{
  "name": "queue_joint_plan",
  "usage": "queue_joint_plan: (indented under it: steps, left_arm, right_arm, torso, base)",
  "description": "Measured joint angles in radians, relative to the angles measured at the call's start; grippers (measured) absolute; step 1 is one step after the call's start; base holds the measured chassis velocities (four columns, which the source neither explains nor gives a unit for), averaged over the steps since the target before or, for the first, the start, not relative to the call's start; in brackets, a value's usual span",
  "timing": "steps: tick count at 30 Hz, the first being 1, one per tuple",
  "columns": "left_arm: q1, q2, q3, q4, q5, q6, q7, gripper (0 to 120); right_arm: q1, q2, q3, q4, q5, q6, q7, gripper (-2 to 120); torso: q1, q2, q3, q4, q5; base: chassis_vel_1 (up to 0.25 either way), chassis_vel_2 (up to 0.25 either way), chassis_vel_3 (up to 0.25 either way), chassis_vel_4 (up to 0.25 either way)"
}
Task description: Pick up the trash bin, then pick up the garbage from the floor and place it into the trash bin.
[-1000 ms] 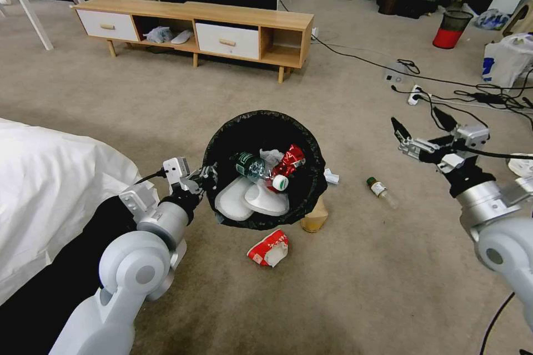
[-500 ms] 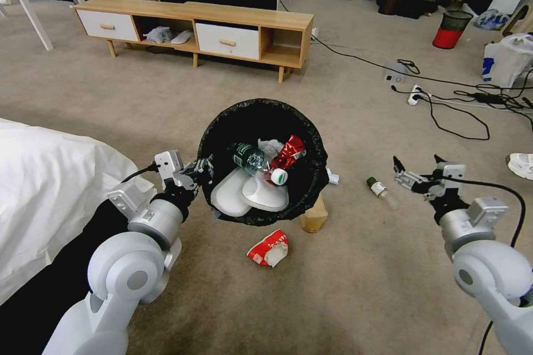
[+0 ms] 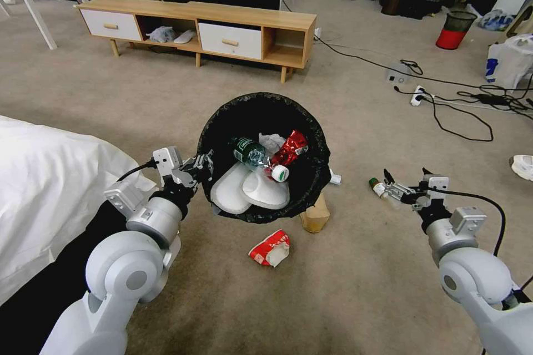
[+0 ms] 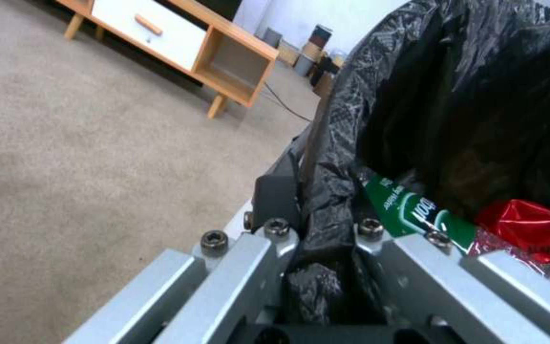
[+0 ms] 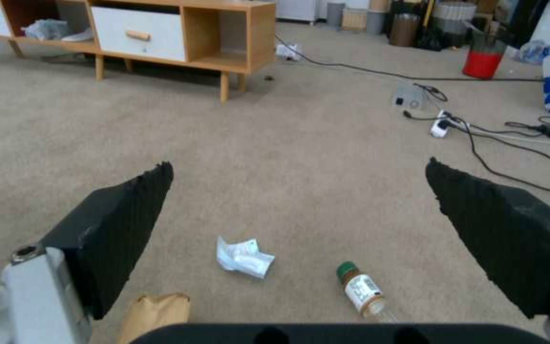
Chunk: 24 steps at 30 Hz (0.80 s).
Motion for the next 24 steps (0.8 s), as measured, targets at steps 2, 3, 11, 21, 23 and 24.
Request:
queue_joint_plan:
  steps: [2, 3, 11, 21, 23, 24]
  left_arm:
    - [-0.001, -0.001, 0.0, 0.0, 0.0, 0.0, 0.0, 3]
    - [-0.002, -0.001, 0.001, 0.001, 0.0, 0.0, 0.001, 3]
    - [-0.009, -0.007, 0.003, 0.003, -0.002, 0.001, 0.001, 3]
    - [-0.006, -0.009, 0.002, 0.002, -0.002, 0.004, 0.002, 3]
    - [-0.004, -0.009, 0.001, -0.004, -0.002, 0.01, 0.002, 3]
    - [-0.004, -0.009, 0.001, -0.004, -0.002, 0.01, 0.002, 3]
  right_arm:
    - [0.0, 0.0, 0.0, -0.002, 0.0, 0.003, -0.001, 100]
    - [0.0, 0.0, -0.001, -0.002, 0.0, 0.005, -0.002, 100]
    - [-0.001, -0.002, -0.004, -0.007, 0.001, 0.009, -0.007, 100]
    - [0.006, -0.001, -0.027, -0.02, 0.001, 0.012, -0.01, 100]
    - [0.008, -0.001, -0.035, -0.025, 0.001, 0.013, -0.011, 100]
    - [0.008, -0.001, -0.035, -0.025, 0.001, 0.013, -0.011, 100]
  torso:
    - [0.0, 0.0, 0.0, 0.0, 0.0]
    - [0.0, 0.0, 0.0, 0.0, 0.0]
    - [0.0, 0.0, 0.0, -0.0001, 0.0]
    - [0.0, 0.0, 0.0, 0.0, 0.0001]
    - [0.0, 0.0, 0.0, 0.0, 0.0]
    - [0.0, 0.0, 0.0, 0.0, 0.0]
  base:
    - [0.0, 0.0, 0.0, 0.0]
    - [0.0, 0.0, 0.0, 0.0]
    - [0.0, 0.0, 0.0, 0.0]
    - [0.01, 0.009, 0.009, 0.012]
    - [0.047, 0.042, 0.053, 0.062]
    - [0.046, 0.042, 0.064, 0.065]
